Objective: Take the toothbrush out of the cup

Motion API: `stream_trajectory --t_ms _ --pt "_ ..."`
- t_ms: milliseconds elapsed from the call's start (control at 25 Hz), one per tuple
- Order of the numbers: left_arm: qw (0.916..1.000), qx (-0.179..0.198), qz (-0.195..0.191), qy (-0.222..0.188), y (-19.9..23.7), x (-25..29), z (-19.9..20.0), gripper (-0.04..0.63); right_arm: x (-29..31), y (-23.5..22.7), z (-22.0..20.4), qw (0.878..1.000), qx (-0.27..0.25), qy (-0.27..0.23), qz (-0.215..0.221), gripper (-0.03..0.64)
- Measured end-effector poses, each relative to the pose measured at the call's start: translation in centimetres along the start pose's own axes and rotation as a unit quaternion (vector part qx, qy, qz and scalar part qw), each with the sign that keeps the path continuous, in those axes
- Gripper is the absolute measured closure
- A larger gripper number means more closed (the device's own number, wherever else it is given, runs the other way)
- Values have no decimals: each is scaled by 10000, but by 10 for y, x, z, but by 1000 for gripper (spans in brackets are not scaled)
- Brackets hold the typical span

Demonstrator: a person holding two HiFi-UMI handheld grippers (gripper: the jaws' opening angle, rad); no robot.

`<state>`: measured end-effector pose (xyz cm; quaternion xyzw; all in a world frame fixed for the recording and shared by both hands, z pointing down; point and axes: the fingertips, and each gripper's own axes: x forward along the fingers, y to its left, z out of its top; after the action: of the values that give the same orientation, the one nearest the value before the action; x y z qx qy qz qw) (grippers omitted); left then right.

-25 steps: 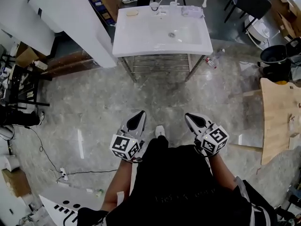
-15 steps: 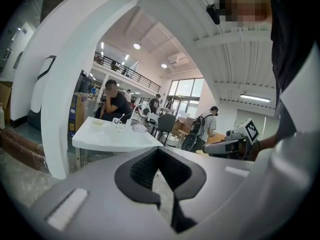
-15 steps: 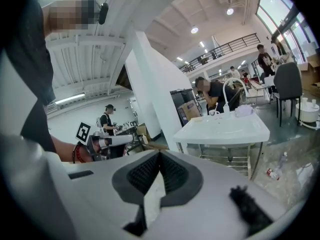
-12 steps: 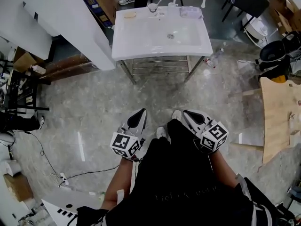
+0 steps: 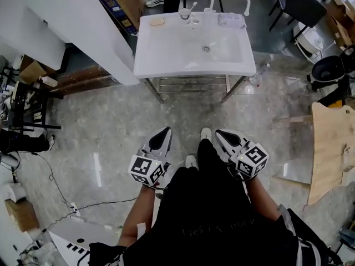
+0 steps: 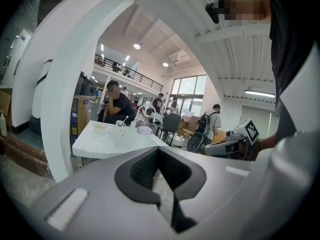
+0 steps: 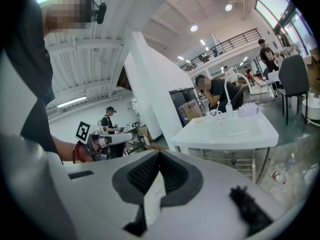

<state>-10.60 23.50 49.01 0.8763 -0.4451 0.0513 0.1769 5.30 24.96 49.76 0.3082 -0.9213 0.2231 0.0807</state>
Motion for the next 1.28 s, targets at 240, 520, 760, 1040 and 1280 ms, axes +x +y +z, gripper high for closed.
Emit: stream_trajectory --t_ms 240,520,760,1040,1280 --pt "9999 -28 129 36 15 37 12 586 17 -41 13 9999 48 84 119 604" --pt "9997 -91 186 89 31 89 26 588 33 -95 35 9999 34 97 128 604" --pt "9997 -31 224 101 41 131 46 588 44 -136 53 9998 94 60 151 604" --pt "9990 -67 428 128 52 164 58 588 55 -180 73 9996 117 19 247 604" --pt "9970 110 765 35 63 177 73 588 66 -200 83 9987 43 51 510 604"
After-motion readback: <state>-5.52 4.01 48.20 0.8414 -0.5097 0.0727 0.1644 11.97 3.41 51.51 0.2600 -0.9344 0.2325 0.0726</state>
